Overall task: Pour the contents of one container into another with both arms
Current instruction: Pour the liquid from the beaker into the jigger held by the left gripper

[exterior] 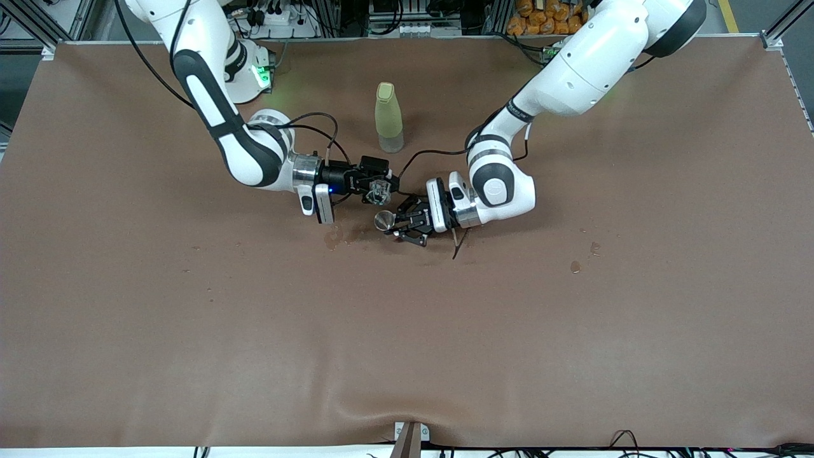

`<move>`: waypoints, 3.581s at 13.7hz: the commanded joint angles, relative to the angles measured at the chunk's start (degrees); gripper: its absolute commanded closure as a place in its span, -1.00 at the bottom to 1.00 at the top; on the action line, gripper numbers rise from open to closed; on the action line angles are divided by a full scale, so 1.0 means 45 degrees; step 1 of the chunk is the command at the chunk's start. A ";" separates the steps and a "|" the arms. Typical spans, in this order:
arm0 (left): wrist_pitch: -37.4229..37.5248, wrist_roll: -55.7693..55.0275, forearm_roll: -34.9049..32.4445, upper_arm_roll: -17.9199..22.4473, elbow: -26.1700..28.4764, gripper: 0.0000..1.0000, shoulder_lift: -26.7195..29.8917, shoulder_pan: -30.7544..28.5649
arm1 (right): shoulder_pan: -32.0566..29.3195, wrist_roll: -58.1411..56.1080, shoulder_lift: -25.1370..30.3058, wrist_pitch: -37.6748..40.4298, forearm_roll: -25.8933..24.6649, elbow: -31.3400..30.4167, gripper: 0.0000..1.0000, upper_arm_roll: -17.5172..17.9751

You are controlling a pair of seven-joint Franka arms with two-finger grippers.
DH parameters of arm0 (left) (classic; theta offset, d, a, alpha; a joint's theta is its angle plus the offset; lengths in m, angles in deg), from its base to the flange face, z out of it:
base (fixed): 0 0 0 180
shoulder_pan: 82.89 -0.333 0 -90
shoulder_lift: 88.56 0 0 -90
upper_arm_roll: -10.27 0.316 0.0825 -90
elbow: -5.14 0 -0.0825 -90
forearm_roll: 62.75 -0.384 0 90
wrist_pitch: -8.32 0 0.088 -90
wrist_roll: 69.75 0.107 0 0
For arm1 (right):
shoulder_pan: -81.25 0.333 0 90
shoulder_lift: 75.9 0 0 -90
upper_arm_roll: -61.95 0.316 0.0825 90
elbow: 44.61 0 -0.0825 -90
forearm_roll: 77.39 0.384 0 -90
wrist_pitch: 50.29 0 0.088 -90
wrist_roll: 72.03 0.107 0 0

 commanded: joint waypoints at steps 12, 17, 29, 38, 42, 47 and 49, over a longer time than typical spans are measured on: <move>0.0064 0.0339 0.0628 -0.0148 0.0362 1.00 0.0412 -0.0008 | 0.0099 0.0807 0.0267 -0.0014 0.0294 -0.0042 1.00 0.0208; 0.0064 0.0339 0.0628 -0.0167 0.0479 1.00 0.0431 -0.0086 | 0.0099 0.1375 0.0287 0.0005 0.0294 -0.0042 1.00 0.0208; 0.0064 0.0358 0.0628 -0.0402 0.0890 1.00 0.0588 -0.0320 | 0.0059 0.3035 0.0307 0.0064 0.0313 -0.0042 1.00 0.0208; 0.0103 0.0378 0.0628 -0.0402 0.0948 1.00 0.0607 -0.0340 | 0.0001 0.4907 0.0346 0.0533 0.0313 -0.0042 1.00 0.0208; 0.0122 0.0378 0.0628 -0.0421 0.1202 1.00 0.0783 -0.0476 | 0.0001 0.5611 0.0346 0.0650 0.0313 -0.0042 1.00 0.0208; 0.0123 0.0378 0.0628 -0.0441 0.1339 1.00 0.0881 -0.0515 | -0.0038 0.6940 0.0346 0.0806 0.0313 -0.0042 1.00 0.0189; 0.0123 0.0378 0.0648 -0.0596 0.1398 1.00 0.0900 -0.0535 | -0.0019 0.6941 0.0346 0.0825 0.0313 -0.0042 1.00 0.0208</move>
